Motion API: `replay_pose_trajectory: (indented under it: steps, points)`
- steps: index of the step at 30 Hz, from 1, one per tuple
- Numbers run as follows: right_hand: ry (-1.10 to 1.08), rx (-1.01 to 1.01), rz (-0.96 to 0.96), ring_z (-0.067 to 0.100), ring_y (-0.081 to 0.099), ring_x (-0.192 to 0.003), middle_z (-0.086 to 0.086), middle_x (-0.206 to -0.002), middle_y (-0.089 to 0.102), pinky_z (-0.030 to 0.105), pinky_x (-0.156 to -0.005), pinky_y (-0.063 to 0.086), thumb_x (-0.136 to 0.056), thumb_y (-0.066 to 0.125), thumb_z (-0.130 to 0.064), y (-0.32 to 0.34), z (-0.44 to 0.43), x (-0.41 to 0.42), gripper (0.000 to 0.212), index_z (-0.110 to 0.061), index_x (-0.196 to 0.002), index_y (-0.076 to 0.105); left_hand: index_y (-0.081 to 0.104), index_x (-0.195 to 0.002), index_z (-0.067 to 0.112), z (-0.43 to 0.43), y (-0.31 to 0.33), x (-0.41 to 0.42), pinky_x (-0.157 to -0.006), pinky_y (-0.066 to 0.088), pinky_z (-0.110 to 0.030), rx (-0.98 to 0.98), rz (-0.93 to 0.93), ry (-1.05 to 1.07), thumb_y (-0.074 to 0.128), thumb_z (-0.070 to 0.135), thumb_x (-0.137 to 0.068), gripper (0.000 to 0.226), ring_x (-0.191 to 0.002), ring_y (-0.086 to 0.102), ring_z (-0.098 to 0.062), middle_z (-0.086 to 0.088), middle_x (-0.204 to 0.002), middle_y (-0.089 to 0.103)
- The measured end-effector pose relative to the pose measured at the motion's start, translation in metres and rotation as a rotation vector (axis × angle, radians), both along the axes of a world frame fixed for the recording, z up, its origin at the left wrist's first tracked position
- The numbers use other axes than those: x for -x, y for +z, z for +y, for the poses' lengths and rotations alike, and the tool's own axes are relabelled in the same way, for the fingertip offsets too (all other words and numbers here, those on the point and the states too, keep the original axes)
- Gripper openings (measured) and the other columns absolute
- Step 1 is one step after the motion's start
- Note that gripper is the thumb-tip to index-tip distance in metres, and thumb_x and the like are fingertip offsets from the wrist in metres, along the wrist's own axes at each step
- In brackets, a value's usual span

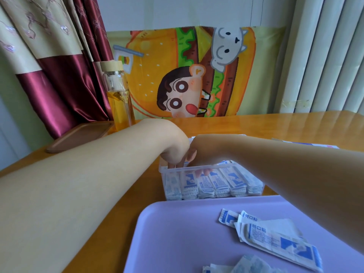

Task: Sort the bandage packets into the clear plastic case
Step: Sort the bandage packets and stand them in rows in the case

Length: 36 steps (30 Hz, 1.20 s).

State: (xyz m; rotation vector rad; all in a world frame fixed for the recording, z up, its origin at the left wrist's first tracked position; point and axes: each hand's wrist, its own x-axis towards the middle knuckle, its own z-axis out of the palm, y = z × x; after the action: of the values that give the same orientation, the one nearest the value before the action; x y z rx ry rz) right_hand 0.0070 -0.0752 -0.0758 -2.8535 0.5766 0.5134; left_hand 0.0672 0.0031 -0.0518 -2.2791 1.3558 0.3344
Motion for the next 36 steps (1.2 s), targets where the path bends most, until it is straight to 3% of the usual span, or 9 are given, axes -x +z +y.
replay_pose_trajectory:
  steps: [4, 7, 12, 15, 19, 22, 26, 30, 36]
  points:
    - [-0.011, -0.023, -0.204, 0.011, 0.061, -0.062, 0.004, -0.097, 0.073, 0.014, -0.063, 0.049, -0.092, 0.057, -0.03, 0.023, 0.003, 0.02, 0.039, -0.003, -0.12, 0.06, 0.062, -0.122, 0.024, 0.013, 0.022, 0.007, -0.102, 0.033, -0.041, 0.068, -0.122, -0.054, 0.036, 0.005, -0.097, 0.041, -0.111, 0.05, -0.014, 0.012, -0.112, 0.063]
    - [0.0, 0.043, -0.388, 0.013, 0.064, -0.067, 0.002, -0.095, 0.072, 0.012, -0.063, 0.047, -0.094, 0.054, -0.029, 0.067, 0.008, 0.042, 0.034, -0.004, -0.115, 0.064, 0.064, -0.115, 0.034, 0.033, 0.054, 0.015, -0.104, 0.03, -0.061, 0.395, -0.169, -0.049, 0.037, 0.002, -0.091, 0.048, -0.112, 0.049, -0.019, 0.014, -0.095, 0.056]
    - [0.023, 0.073, -0.63, 0.0, 0.058, -0.053, -0.006, -0.078, 0.072, 0.009, -0.048, 0.042, -0.089, 0.058, -0.028, 0.097, 0.031, 0.107, 0.021, -0.013, -0.095, 0.071, 0.064, -0.099, 0.041, 0.07, 0.072, 0.063, -0.107, 0.027, -0.051, 1.026, -0.214, -0.038, 0.043, 0.015, -0.094, 0.034, -0.109, 0.053, -0.023, 0.009, -0.108, 0.064]
    - [0.028, 0.119, -0.546, -0.003, 0.054, -0.053, -0.009, -0.073, 0.07, 0.016, -0.053, 0.042, -0.086, 0.063, -0.032, 0.065, 0.039, 0.143, 0.016, -0.02, -0.09, 0.072, 0.065, -0.104, 0.036, 0.089, 0.047, 0.095, -0.102, 0.032, -0.038, 1.204, -0.173, -0.1, 0.046, 0.021, -0.095, 0.026, -0.104, 0.057, -0.018, 0.011, -0.105, 0.067]
    - [-0.069, 0.107, -0.234, 0.019, 0.06, -0.094, 0.0, -0.108, 0.065, 0.03, -0.081, 0.048, -0.082, 0.068, -0.035, -0.001, 0.041, 0.18, 0.034, -0.019, -0.113, 0.065, 0.066, -0.102, 0.034, 0.097, -0.015, 0.118, -0.085, 0.05, -0.038, 1.099, 0.137, -0.036, 0.05, 0.021, -0.091, 0.023, -0.087, 0.059, -0.018, 0.012, -0.097, 0.066]
    - [-0.128, 0.083, -0.199, 0.022, 0.056, -0.106, 0.003, -0.121, 0.059, 0.03, -0.088, 0.046, -0.081, 0.069, -0.037, -0.031, 0.033, 0.19, 0.048, -0.017, -0.123, 0.059, 0.064, -0.106, 0.031, 0.095, -0.048, 0.12, -0.085, 0.05, -0.037, 0.958, 0.274, 0.04, 0.051, 0.022, -0.092, 0.021, -0.086, 0.055, -0.013, 0.017, -0.093, 0.059]
    - [-0.236, -0.06, -0.249, 0.018, 0.057, -0.087, 0.003, -0.106, 0.062, 0.029, -0.075, 0.047, -0.078, 0.072, -0.037, -0.039, 0.022, 0.188, 0.046, -0.017, -0.117, 0.06, 0.064, -0.108, 0.029, 0.093, -0.058, 0.115, -0.086, 0.049, -0.034, 0.932, 0.336, 0.086, 0.051, 0.024, -0.093, 0.021, -0.09, 0.057, -0.012, 0.015, -0.097, 0.06]
    - [-0.251, -0.066, -0.302, 0.013, 0.041, -0.054, 0.0, -0.064, 0.052, 0.025, -0.05, 0.03, -0.08, 0.068, -0.036, -0.028, 0.02, 0.188, 0.026, -0.013, -0.07, 0.06, 0.065, -0.112, 0.024, 0.092, -0.055, 0.111, -0.073, 0.041, -0.017, 0.921, 0.438, 0.089, 0.054, 0.022, -0.093, 0.022, -0.089, 0.055, -0.006, 0.009, -0.103, 0.061]
    - [-0.339, -0.764, -0.631, 0.017, 0.046, -0.07, 0.005, -0.071, 0.06, 0.031, -0.068, 0.035, -0.071, 0.074, -0.045, -0.021, 0.03, 0.163, 0.036, -0.01, -0.077, 0.067, 0.067, -0.098, 0.028, 0.095, -0.05, 0.114, -0.08, 0.049, -0.021, 1.045, 1.061, 0.278, 0.054, 0.039, -0.092, 0.018, -0.089, 0.064, -0.001, 0.013, -0.098, 0.07]
